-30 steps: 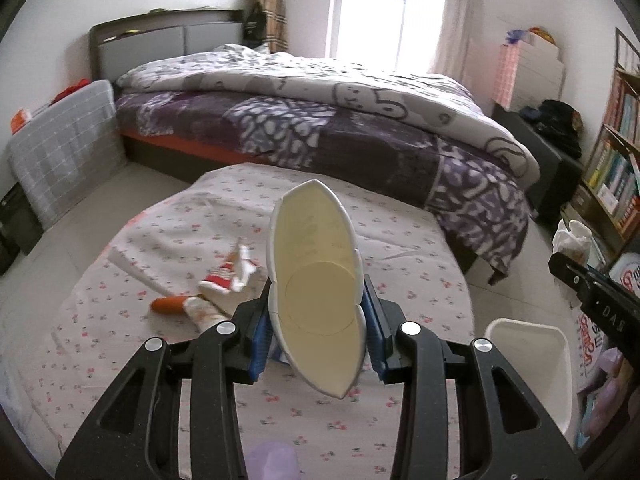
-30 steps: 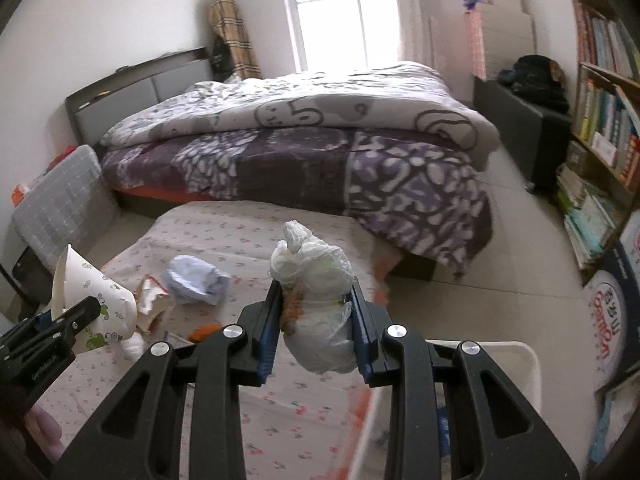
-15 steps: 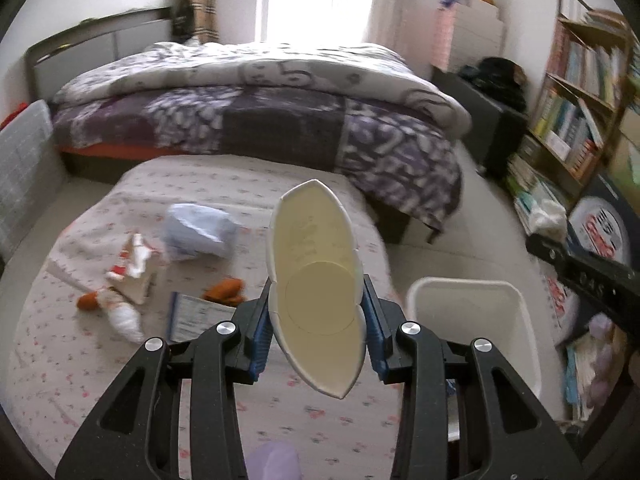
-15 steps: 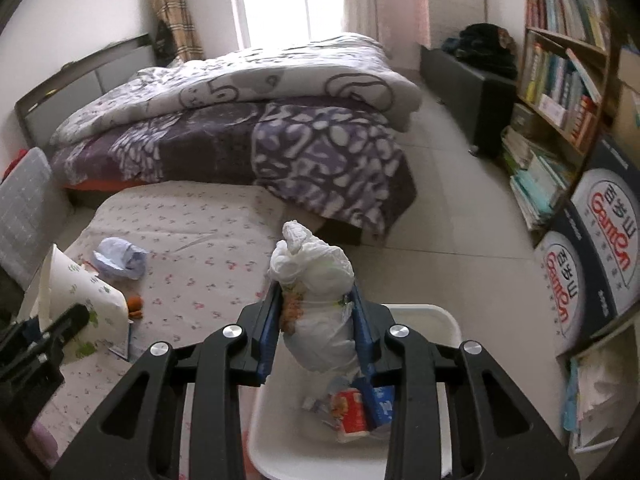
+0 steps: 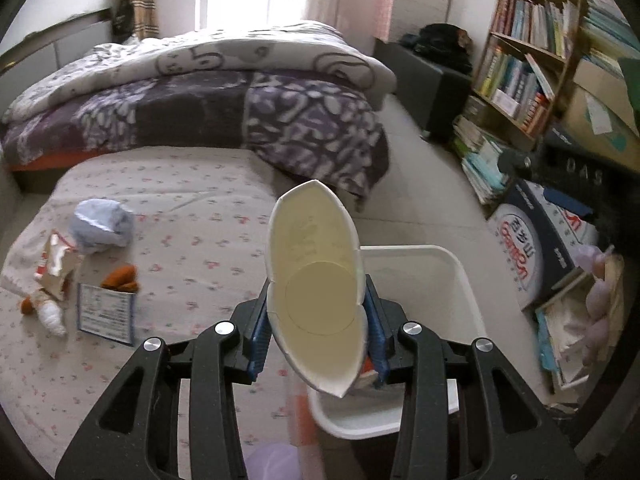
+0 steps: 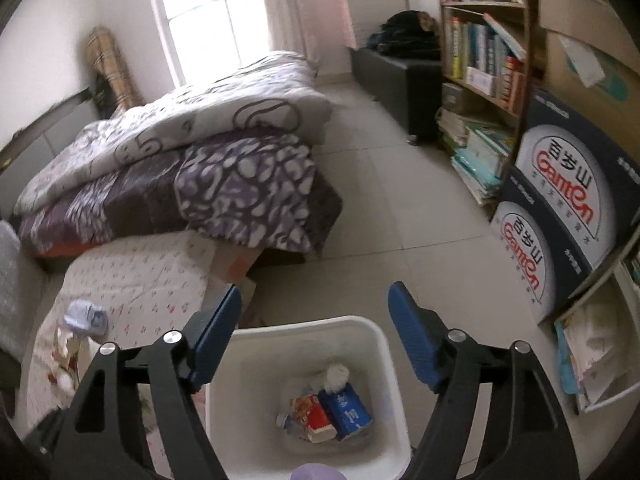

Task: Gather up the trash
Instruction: 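Release the paper cup with the left tool while the right tool drops the tissue into the bin, then grasp the white wrapped tissue bundle with the left tool while the right tool grasps the blue-white box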

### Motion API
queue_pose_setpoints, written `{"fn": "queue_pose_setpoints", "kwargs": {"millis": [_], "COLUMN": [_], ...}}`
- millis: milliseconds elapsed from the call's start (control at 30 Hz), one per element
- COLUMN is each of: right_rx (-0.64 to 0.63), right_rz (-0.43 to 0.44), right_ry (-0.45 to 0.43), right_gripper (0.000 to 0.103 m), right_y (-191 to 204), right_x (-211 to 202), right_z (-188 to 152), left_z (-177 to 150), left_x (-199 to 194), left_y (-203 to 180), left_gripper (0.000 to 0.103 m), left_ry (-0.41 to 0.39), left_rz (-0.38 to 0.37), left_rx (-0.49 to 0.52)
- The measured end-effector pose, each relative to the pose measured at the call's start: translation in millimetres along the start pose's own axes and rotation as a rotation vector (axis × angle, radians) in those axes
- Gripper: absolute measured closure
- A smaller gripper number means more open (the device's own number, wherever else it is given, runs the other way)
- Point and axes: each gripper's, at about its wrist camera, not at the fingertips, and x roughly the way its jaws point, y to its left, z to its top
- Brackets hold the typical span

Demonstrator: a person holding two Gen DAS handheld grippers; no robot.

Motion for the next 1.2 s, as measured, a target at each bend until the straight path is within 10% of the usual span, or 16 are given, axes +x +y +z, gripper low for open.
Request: {"fn": "queue_pose_setpoints", "kwargs": {"millis": [267,567,833,1200], "right_rx": [0.064,0.098,0.092,-0.072], "right_rz": [-0.013,-0.011,0.025,0.055], "right_ry": [-0.009,-0.012,-0.012,0.009], "right_gripper": [0.024,0.024,0.017,0.016], "right_y": [-23,-29,-2,87], "right_x": [0,0,-1,10], "right_z": [8,12,11,-7], "left_z": [-2,-2,4,18], "left_x": [15,20,1,-17], "left_y": [-31,-40,0,127], "left_gripper": [0.061,0.033,0.021,0.016], "left_ry": [0.029,0.049,0.027,0.032], "left_rz": [-0.036,-0.054,0.135,0.381], "left_rx": [0.046,0.062,0.133,-0.013]}}
